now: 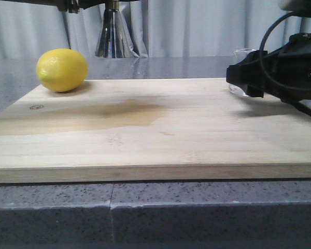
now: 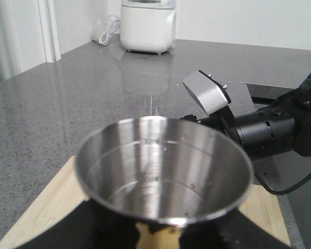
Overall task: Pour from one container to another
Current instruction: 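Lift the glass beaker with the right gripper toward the held jigger, then tilt the beaker with the right gripper, pouring liquid into the jigger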
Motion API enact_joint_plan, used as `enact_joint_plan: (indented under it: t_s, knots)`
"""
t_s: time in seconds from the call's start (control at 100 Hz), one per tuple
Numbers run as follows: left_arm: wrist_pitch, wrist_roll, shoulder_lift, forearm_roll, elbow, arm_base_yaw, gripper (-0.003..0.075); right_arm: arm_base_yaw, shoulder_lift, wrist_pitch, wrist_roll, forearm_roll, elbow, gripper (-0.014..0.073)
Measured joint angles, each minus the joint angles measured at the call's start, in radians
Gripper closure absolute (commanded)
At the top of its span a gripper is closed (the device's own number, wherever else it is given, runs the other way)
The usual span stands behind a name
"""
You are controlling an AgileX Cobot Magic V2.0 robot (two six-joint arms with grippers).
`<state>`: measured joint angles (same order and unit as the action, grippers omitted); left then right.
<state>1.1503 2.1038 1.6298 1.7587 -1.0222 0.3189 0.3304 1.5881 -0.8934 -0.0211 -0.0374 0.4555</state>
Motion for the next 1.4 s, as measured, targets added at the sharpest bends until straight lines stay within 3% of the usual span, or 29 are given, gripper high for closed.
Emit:
enact_joint_plan:
  t_s: [0.19,0.54,0.91,1.15,1.4]
  knots:
    - [0.000,0.000,0.000,0.000,0.000,0.000,0.0481,0.000,-0.009,0.016,0.000,0.000,0.000,0.0285]
    - [0.000,0.000,0.000,0.000,0.000,0.000,0.0481,0.000,-0.201,0.211,0.000,-0.025,0.002,0.0285]
    - [0.000,0.000,0.000,0.000,0.000,0.000,0.0481,0.019,-0.382,0.783,0.000,-0.169,0.287,0.0285]
    - [0.000,0.000,0.000,0.000,0.000,0.000,0.0481,0.131,-0.393,1.147,0.002,-0.210,0.532,0.0284]
    - [0.000,0.000,0.000,0.000,0.000,0.000,0.0481,0.262,-0.369,1.358,0.096,-0.226,0.714,0.0284]
